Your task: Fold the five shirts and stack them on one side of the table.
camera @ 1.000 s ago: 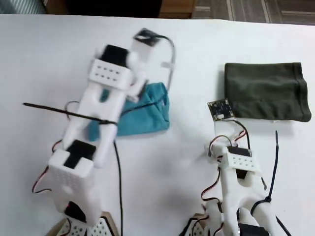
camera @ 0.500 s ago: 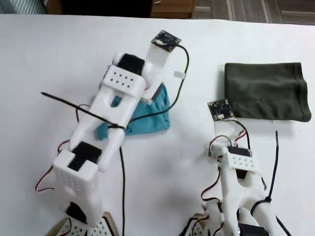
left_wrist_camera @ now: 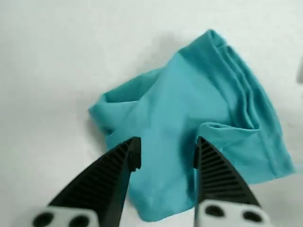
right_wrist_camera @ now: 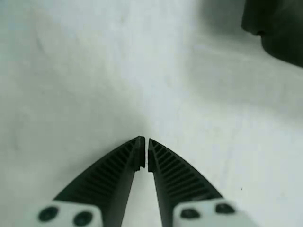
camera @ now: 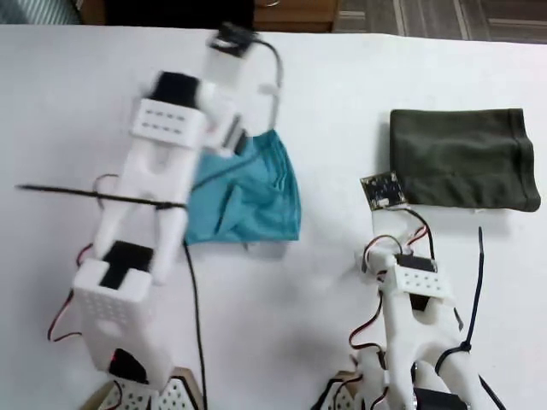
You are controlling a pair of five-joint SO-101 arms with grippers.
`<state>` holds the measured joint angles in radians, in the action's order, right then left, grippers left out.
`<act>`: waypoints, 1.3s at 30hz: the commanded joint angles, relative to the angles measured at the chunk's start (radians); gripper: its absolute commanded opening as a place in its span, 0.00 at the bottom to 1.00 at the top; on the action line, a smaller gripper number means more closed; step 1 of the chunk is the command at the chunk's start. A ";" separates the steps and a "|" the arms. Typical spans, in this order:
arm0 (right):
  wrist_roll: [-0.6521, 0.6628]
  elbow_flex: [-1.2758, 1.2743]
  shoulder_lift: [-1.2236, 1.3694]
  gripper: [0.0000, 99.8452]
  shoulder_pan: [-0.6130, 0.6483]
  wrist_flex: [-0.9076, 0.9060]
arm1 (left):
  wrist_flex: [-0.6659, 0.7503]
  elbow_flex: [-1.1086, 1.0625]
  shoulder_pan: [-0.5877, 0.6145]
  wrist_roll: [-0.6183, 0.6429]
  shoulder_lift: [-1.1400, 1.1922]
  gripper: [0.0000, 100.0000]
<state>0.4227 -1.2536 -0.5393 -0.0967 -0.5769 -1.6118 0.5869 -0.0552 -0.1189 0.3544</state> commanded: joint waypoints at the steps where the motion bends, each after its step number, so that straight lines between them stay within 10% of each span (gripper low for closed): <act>1: -0.006 0.003 -0.035 0.02 0.004 0.018 | -0.054 0.030 0.126 -0.046 -0.063 0.03; 14: -0.006 0.002 -0.035 0.02 0.004 0.018 | -0.048 -0.331 0.606 -0.144 -0.123 0.03; 20: -0.006 0.002 -0.035 0.02 0.005 0.018 | 0.278 -0.880 0.786 -0.253 -0.453 0.03; 27: 0.002 0.025 -0.036 0.02 0.008 0.010 | 0.776 -1.521 0.813 -0.267 -0.732 0.03; 39: -0.130 0.720 -0.031 0.02 0.407 -0.475 | 0.910 -1.662 0.818 -0.103 -0.733 0.03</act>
<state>0.3168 -0.7027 -0.5393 0.1964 -1.0081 -0.7219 -1.0717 0.7549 -0.2493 -0.3437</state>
